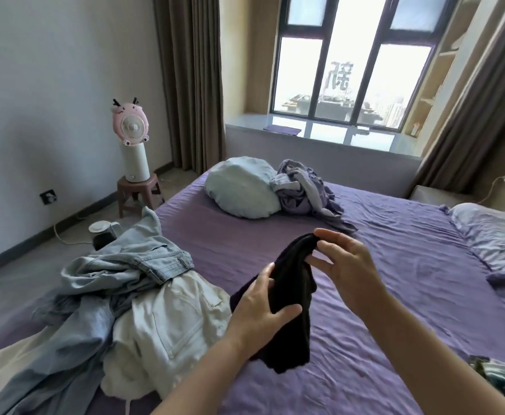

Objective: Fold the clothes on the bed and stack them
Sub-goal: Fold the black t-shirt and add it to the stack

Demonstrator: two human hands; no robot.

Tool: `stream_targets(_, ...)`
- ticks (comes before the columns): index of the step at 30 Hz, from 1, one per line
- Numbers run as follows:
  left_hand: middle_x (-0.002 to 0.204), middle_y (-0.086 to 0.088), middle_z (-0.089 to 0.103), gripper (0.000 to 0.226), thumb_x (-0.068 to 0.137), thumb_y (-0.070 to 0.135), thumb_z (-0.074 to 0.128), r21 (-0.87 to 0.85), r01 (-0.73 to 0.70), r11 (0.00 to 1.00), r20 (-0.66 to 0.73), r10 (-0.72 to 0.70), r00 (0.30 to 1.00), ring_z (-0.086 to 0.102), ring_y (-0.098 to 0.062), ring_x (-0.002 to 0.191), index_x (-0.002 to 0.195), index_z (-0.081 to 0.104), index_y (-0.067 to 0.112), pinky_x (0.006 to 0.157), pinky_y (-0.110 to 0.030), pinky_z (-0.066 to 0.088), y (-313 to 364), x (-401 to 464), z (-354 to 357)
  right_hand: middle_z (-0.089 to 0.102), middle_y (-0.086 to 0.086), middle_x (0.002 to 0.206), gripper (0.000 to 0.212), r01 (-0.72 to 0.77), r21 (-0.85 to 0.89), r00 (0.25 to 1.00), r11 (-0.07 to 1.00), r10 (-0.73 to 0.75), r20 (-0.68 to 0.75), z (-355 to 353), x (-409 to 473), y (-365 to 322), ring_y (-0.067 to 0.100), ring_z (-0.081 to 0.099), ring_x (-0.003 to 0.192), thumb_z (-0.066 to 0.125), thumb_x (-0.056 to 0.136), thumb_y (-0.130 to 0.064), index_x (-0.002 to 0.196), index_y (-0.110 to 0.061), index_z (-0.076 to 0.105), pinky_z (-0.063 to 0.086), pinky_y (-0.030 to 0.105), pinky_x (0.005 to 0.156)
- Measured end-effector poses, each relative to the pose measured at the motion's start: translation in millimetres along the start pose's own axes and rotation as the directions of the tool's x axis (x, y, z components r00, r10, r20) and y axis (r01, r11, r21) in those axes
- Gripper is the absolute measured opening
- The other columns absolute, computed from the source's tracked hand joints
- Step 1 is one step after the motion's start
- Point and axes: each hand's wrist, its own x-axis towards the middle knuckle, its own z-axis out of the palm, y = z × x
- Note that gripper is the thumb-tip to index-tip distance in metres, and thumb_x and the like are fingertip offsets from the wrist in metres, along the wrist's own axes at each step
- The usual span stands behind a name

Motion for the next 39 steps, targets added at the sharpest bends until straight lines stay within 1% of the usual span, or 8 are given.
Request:
stream_targets(2, 0.117, 0.023, 0.053, 0.073, 0.077, 0.045, 0.075, -0.083, -0.031, 0.996, -0.034, 0.029, 0.999, 0.051, 0.010, 0.107, 0.136, 0.034, 0.037, 0.086, -0.002, 0.037, 45.4, -15.6, -10.8, 0.065, 0.012, 0.080, 0.022, 0.014, 0.037, 0.999, 0.999, -0.016, 0.045, -0.2, -25.8, -50.7, 0.019, 0.067, 0.075, 0.045, 0.092, 0.010, 0.100, -0.001, 0.062, 0.059, 0.036, 0.077)
stream_targets(8, 0.083, 0.003, 0.071, 0.009, 0.088, 0.015, 0.067, -0.052, -0.123, 0.991, -0.145, 0.114, 0.983, 0.063, -0.009, 0.075, 0.095, 0.071, 0.012, 0.074, -0.028, 0.047, 164.0, -64.0, -42.6, 0.066, 0.008, 0.085, 0.026, 0.155, -0.154, 0.982, 0.976, -0.134, 0.137, -12.5, -113.0, -166.8, 0.017, 0.064, 0.077, 0.047, 0.090, 0.012, 0.108, 0.001, 0.062, 0.058, 0.025, 0.074)
stream_targets(15, 0.092, 0.001, 0.069, 0.020, 0.095, 0.030, 0.056, 0.085, -0.185, 0.979, -0.131, 0.195, 0.972, 0.060, -0.012, 0.086, 0.105, 0.068, 0.017, 0.081, -0.022, 0.044, 255.0, -121.6, -76.5, 0.067, 0.009, 0.107, 0.029, 0.343, -0.603, 0.938, 0.721, -0.301, 0.174, -64.5, -195.8, -224.8, 0.021, 0.064, 0.094, 0.058, 0.089, 0.000, 0.110, -0.020, 0.064, 0.048, 0.034, 0.091)
stream_targets(24, 0.105, 0.000, 0.068, 0.024, 0.099, 0.032, 0.049, -0.081, -0.249, 0.965, -0.065, 0.244, 0.968, 0.062, -0.018, 0.103, 0.109, 0.065, 0.017, 0.095, -0.034, 0.047, 305.6, -145.7, -85.2, 0.051, 0.000, 0.116, 0.047, 0.567, -0.683, 0.797, 0.460, -0.517, 0.314, -79.0, -251.6, -224.8, 0.020, 0.061, 0.095, 0.070, 0.081, 0.001, 0.122, -0.018, 0.057, 0.040, 0.000, 0.077)
stream_targets(30, 0.106, 0.002, 0.072, 0.019, 0.094, 0.037, 0.058, -0.414, -0.200, 0.888, -0.014, 0.213, 0.977, 0.067, -0.013, 0.099, 0.103, 0.071, 0.026, 0.090, -0.031, 0.050, 304.9, -135.6, -114.7, 0.029, -0.022, 0.139, 0.098, 0.506, -0.610, 0.862, 0.609, -0.332, 0.384, -43.1, -259.4, -209.9, -0.002, 0.039, 0.124, 0.075, 0.080, -0.021, 0.140, -0.048, 0.003, 0.037, 0.015, 0.098)
stream_targets(33, 0.108, 0.002, 0.072, 0.019, 0.090, 0.039, 0.062, -0.426, -0.208, 0.881, -0.020, 0.220, 0.975, 0.067, -0.014, 0.101, 0.102, 0.073, 0.029, 0.088, -0.029, 0.050, 296.4, -130.1, -135.3, 0.066, -0.005, 0.108, 0.073, 0.430, -0.613, 0.903, 0.663, -0.296, 0.313, -26.4, -252.2, -194.7, 0.012, 0.063, 0.103, 0.067, 0.084, -0.003, 0.142, -0.029, 0.032, 0.046, 0.009, 0.080)
stream_targets(36, 0.097, 0.006, 0.074, 0.012, 0.089, 0.034, 0.064, -0.324, -0.225, 0.919, -0.118, 0.196, 0.973, 0.069, -0.010, 0.091, 0.092, 0.076, 0.034, 0.077, -0.022, 0.052, 274.1, -129.1, -156.4, 0.071, 0.011, 0.091, 0.040, 0.329, -0.462, 0.941, 0.824, -0.326, 0.090, -27.0, -248.9, -200.3, 0.020, 0.066, 0.081, 0.068, 0.082, 0.000, 0.119, -0.010, 0.057, 0.052, 0.028, 0.075)
stream_targets(39, 0.086, 0.008, 0.075, 0.013, 0.088, 0.028, 0.067, -0.179, -0.195, 0.964, -0.213, 0.155, 0.964, 0.070, -0.009, 0.085, 0.082, 0.076, 0.033, 0.072, -0.020, 0.053, 238.3, -133.7, -174.2, 0.072, 0.007, 0.087, 0.021, 0.307, -0.291, 0.945, 0.906, -0.327, -0.020, -35.8, -248.5, -216.1, 0.014, 0.065, 0.074, 0.068, 0.082, 0.001, 0.096, -0.015, 0.066, 0.052, 0.025, 0.067)
